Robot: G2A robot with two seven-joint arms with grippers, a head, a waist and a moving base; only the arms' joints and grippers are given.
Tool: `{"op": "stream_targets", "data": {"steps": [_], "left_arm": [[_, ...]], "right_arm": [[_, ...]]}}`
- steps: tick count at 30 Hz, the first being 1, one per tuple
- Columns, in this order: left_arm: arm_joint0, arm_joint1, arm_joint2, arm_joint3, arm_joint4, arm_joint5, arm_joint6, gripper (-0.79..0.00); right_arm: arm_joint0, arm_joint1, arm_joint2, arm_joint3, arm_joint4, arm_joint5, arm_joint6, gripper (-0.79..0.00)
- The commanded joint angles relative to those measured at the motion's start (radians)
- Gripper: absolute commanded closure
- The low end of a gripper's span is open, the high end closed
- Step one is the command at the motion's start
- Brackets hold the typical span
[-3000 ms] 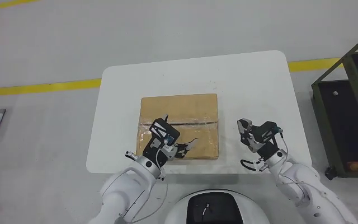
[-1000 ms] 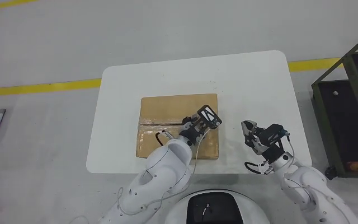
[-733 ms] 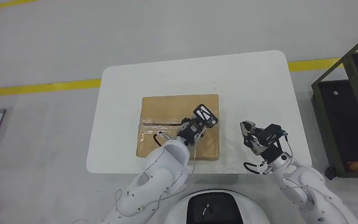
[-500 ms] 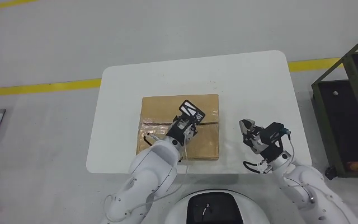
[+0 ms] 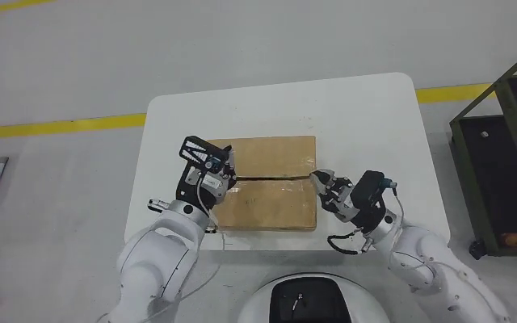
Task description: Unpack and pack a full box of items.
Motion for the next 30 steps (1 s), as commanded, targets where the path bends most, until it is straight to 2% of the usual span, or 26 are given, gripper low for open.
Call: {"op": "stream_targets", "data": {"steps": [1,9,14,23,30], "left_arm": [[0.011,0.003,-0.051,-0.014,-0.002,0.006,-0.001,0.000],[0.061,0.013,-0.273,-0.054,-0.035,0.021,-0.003,0.000],[0.093,0.017,-0.370,-0.060,-0.048,0.028,0.003,0.000],[0.113,0.022,-0.485,0.019,-0.048,0.049,0.040,0.000],[0.083,0.029,-0.550,0.095,-0.072,0.043,0.050,0.000]], "right_arm": [[0.039,-0.008,-0.048,0.036,-0.004,0.014,0.008,0.000],[0.137,-0.030,-0.134,0.153,-0.029,0.056,0.058,0.000],[0.160,-0.036,-0.137,0.171,-0.011,0.064,0.073,0.000],[0.172,-0.040,-0.130,0.176,0.001,0.062,0.097,0.000],[0.175,-0.039,-0.111,0.178,0.003,0.055,0.118,0.000]]}}
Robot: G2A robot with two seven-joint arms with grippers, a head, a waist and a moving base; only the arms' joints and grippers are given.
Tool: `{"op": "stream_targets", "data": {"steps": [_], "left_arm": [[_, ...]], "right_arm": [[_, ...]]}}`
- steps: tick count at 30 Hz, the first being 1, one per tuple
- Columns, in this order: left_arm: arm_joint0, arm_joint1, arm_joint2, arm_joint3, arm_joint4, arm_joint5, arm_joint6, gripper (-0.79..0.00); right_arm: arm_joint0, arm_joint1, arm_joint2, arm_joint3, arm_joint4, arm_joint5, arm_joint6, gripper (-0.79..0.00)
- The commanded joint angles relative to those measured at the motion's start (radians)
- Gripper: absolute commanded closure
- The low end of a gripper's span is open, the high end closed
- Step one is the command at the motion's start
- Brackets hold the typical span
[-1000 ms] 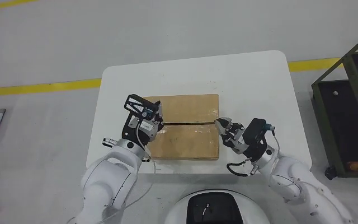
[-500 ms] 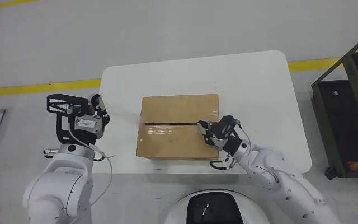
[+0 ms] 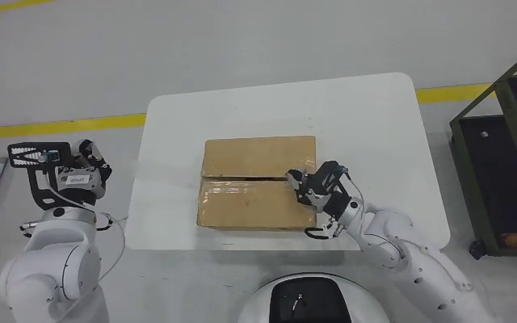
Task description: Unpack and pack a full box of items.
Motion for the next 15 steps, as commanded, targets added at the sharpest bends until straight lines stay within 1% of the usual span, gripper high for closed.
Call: {"op": "stream_targets", "data": {"steps": [1,2,3,4,10,15], "left_arm": [[-0.005,0.001,-0.010,0.022,-0.013,-0.001,-0.001,0.000],[-0.004,0.002,-0.010,0.032,-0.017,0.001,-0.001,-0.265],[-0.004,0.002,-0.010,0.039,-0.021,0.007,-0.002,-0.502],[-0.002,0.002,-0.010,0.049,-0.026,0.019,-0.007,-0.785],[0.003,0.002,-0.006,0.062,-0.035,0.047,-0.002,-0.785],[0.003,0.002,-0.025,0.047,-0.114,0.055,0.026,-0.785]], "right_arm": [[0.001,0.000,0.003,0.004,-0.001,0.000,0.006,0.000],[0.002,-0.001,0.004,0.005,0.000,0.001,0.007,0.000],[0.002,-0.001,0.004,0.005,0.000,0.001,0.009,0.000],[0.003,-0.001,0.005,0.005,-0.001,0.002,0.011,0.000],[0.004,-0.002,0.012,0.010,-0.007,0.003,0.021,0.000],[0.003,-0.002,0.018,0.018,-0.010,0.006,0.026,0.000]]}}
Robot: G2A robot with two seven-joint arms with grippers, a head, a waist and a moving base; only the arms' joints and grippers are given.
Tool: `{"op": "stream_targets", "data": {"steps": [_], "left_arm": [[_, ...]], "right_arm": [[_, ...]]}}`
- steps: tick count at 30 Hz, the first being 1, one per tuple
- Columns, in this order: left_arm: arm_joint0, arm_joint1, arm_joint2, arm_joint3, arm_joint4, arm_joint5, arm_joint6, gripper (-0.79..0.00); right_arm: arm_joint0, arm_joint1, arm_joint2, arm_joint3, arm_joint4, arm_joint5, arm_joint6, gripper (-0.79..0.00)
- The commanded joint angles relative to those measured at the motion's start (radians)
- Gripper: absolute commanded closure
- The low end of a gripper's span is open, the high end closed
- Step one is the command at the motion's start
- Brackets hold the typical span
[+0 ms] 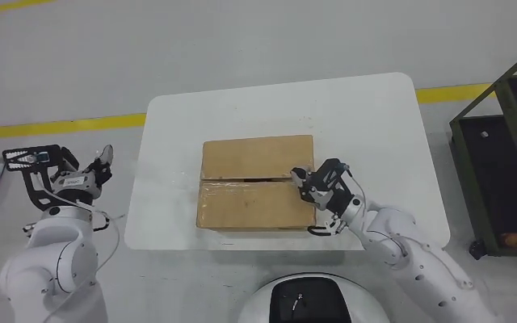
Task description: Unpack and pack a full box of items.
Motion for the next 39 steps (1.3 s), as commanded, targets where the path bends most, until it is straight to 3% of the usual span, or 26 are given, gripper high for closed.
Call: {"op": "stream_targets", "data": {"steps": [1,6,10,15,18,21,26,29,34,39], "left_arm": [[0.001,-0.001,-0.011,-0.015,-0.049,0.004,0.013,-0.785],[0.005,-0.002,-0.055,-0.026,-0.200,0.003,0.053,-0.785],[0.021,0.002,-0.075,-0.063,-0.206,-0.018,0.043,-0.785],[0.043,0.009,-0.015,-0.124,-0.171,-0.076,-0.001,-0.785],[0.039,0.011,0.086,-0.139,-0.176,-0.128,-0.025,-0.785],[0.012,0.014,0.244,-0.152,-0.124,-0.196,-0.082,-0.785],[-0.114,0.011,0.517,-0.070,-0.012,-0.284,-0.216,-0.785],[-0.200,0.000,0.652,-0.004,0.008,-0.285,-0.270,-0.785],[-0.320,-0.021,0.822,0.102,0.101,-0.281,-0.360,-0.785],[-0.403,-0.037,0.916,0.185,0.183,-0.276,-0.431,-0.785]], "right_arm": [[-0.001,0.000,0.002,0.000,0.000,0.001,0.001,0.000],[-0.002,-0.001,0.007,-0.001,0.000,0.004,0.005,0.000],[-0.003,-0.002,0.014,-0.005,0.003,0.007,0.005,0.000],[-0.022,0.001,0.055,-0.044,0.032,0.008,-0.033,0.000],[-0.047,0.008,0.102,-0.080,0.038,0.002,-0.050,0.000],[-0.078,0.016,0.162,-0.115,0.041,0.001,-0.064,0.000],[-0.138,0.028,0.264,-0.153,0.050,0.000,-0.072,0.000],[-0.172,0.034,0.309,-0.162,0.056,-0.004,-0.079,0.000],[-0.222,0.039,0.350,-0.170,0.065,-0.012,-0.090,0.000],[-0.262,0.042,0.385,-0.180,0.070,-0.016,-0.108,0.000]]}}
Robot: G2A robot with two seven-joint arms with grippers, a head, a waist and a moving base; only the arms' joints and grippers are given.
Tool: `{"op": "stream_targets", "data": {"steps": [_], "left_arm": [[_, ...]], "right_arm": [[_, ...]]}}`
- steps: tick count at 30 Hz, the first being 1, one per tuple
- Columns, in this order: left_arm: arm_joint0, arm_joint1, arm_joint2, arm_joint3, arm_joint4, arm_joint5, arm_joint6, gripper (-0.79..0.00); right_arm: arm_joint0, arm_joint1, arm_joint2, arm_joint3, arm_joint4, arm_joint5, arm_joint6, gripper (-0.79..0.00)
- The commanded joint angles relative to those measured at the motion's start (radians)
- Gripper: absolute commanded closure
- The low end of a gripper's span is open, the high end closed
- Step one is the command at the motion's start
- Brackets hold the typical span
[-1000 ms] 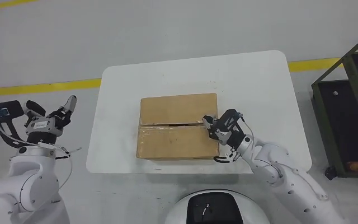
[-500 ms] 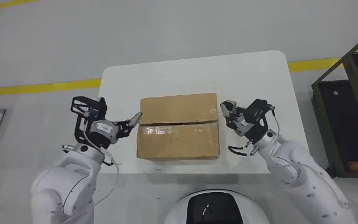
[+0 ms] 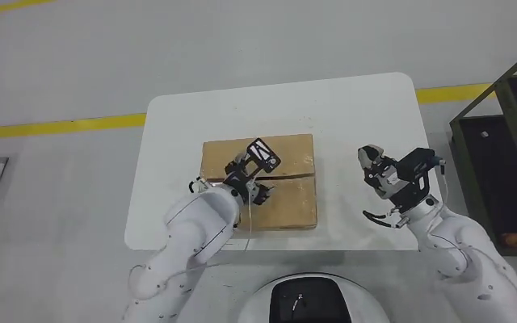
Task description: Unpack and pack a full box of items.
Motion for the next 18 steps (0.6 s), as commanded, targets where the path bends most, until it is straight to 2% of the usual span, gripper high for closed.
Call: {"op": "stream_targets", "data": {"steps": [1,5,9,10,11,13,14,15,18], "left_arm": [[-0.027,-0.005,0.032,0.022,0.044,-0.001,-0.031,-0.785],[-0.054,-0.012,0.063,0.047,0.105,-0.004,-0.069,-0.785],[-0.057,-0.018,0.076,0.057,0.139,0.019,-0.054,-0.767],[-0.058,-0.020,0.078,0.059,0.150,0.023,-0.048,-0.686],[-0.058,-0.021,0.080,0.059,0.156,0.027,-0.037,-0.428],[-0.062,-0.022,0.085,0.064,0.194,0.024,-0.036,-0.222],[-0.060,-0.024,0.086,0.065,0.200,0.032,-0.026,-0.083],[-0.058,-0.025,0.085,0.067,0.199,0.041,-0.014,0.000],[-0.056,-0.028,0.085,0.073,0.221,0.047,0.015,0.000]], "right_arm": [[-0.014,0.001,0.012,-0.002,0.005,-0.002,-0.008,0.000],[-0.036,0.002,0.025,-0.005,0.012,-0.004,-0.019,0.000],[-0.049,0.002,0.027,-0.009,0.011,-0.005,-0.025,0.000],[-0.051,0.002,0.026,-0.009,0.010,-0.005,-0.027,0.000],[-0.053,0.002,0.026,-0.009,0.010,-0.005,-0.028,0.000],[-0.054,0.002,0.023,-0.009,0.009,-0.006,-0.027,0.000],[-0.054,0.002,0.022,-0.009,0.008,-0.005,-0.028,0.000],[-0.054,0.002,0.021,-0.009,0.007,-0.006,-0.028,0.000],[-0.053,0.002,0.018,-0.007,0.005,-0.006,-0.026,0.000]]}}
